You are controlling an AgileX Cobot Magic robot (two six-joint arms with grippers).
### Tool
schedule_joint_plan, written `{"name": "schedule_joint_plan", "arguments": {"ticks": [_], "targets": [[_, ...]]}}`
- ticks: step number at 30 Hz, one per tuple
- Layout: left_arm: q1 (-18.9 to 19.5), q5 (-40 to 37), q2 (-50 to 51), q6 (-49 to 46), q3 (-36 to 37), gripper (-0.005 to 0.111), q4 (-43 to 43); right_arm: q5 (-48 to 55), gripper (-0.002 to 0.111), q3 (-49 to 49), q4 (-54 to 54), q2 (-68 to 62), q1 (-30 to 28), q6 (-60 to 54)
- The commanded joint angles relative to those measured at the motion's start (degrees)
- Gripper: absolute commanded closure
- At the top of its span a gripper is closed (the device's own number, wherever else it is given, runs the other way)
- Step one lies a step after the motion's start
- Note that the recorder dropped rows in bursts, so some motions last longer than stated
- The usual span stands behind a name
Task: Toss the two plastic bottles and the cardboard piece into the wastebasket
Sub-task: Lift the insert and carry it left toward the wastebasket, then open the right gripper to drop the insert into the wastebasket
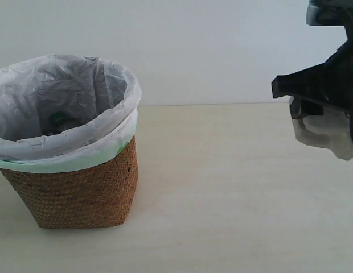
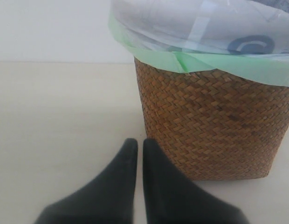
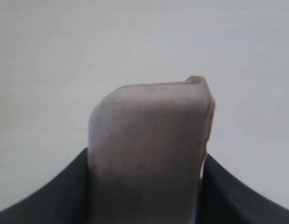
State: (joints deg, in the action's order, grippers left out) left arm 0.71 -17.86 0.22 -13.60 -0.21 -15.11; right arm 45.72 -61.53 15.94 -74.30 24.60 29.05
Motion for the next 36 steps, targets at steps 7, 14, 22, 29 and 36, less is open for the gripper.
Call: {"name": "schedule_joint_plan", "arguments": {"ticks": [7, 14, 22, 29, 36], "targets": [[0.22, -0.08, -0.22, -0.14, 0.21, 0.103, -0.06, 20.83, 0.108, -0.03, 23.43, 0.44, -0.05, 8.15], [0.22, -0.08, -0.22, -0.14, 0.21, 0.103, -0.06, 14.80, 0.108, 1.68, 23.32, -5.25, -0.05, 12.37], [0.22, -0.08, -0.22, -0.14, 0.21, 0.103, -0.06, 4.41, 0.108, 1.31, 20.35, -8.24, -0.05, 12.76], [0.22, -0.08, -0.22, -0.14, 0.21, 0.103, -0.06, 1.21, 0.108, -3.18, 16.54, -14.35, -0.05, 12.36], [0.22, -0.08, -0.22, -0.14, 0.21, 0.103, -0.06, -5.22, 0.108, -24.82, -13.41, -21.40, 5.50, -6.01]]}}
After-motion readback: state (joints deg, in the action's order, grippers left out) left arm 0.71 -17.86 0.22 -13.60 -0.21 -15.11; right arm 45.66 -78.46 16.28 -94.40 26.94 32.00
